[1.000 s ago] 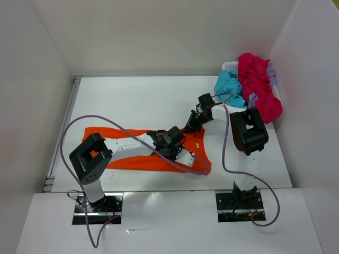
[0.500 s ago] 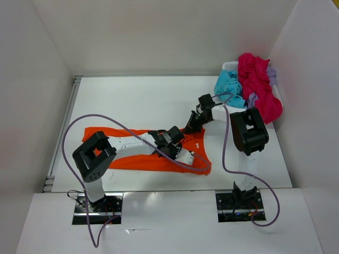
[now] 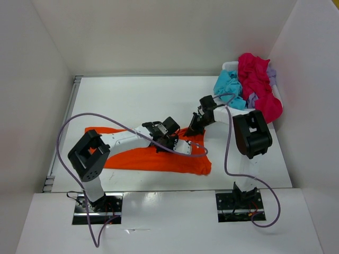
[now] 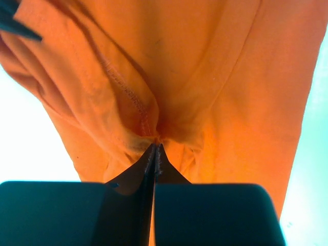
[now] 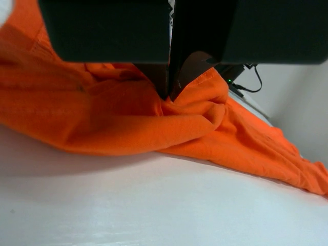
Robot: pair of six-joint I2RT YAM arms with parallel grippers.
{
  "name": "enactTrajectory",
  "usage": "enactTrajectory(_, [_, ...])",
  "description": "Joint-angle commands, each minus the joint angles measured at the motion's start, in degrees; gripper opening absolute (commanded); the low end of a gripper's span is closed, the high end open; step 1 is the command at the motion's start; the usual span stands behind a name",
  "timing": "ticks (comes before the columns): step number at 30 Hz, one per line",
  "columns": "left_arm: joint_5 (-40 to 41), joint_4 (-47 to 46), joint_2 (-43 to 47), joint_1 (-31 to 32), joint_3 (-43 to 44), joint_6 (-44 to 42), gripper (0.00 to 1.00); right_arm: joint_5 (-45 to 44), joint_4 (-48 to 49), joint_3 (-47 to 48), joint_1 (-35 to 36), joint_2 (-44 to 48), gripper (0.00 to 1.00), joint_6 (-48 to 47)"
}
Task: Fold and stack the t-shirts
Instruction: Fold the other side of the tshirt into a rectangle
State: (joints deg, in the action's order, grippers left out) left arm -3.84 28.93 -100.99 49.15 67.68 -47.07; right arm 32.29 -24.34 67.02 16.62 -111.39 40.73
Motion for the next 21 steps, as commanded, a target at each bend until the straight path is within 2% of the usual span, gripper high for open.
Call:
enactTrajectory(1, [-6.00, 4.38, 2.90, -2.56, 3.07, 1.54, 0.00, -3.46, -3.17, -0.32, 0.08, 5.57, 0.00, -1.88])
enactTrajectory(6, [-8.91, 6.23, 3.43, -5.98, 3.60, 1.01, 0.00, -6.80, -7.38, -1.55, 1.75, 11.01, 0.00, -2.50])
enactTrajectory(14, [-13.12, 9.21, 4.49, -5.99, 3.07, -0.65, 0.00, -9.79, -12.66, -7.95, 7.19, 16.38, 0.00, -2.50])
enactTrajectory(21, [-13.74, 12.12, 4.49, -5.99, 2.54, -3.20, 0.00, -10.32, -15.03, -15.07, 9.65, 25.07, 0.00, 1.10])
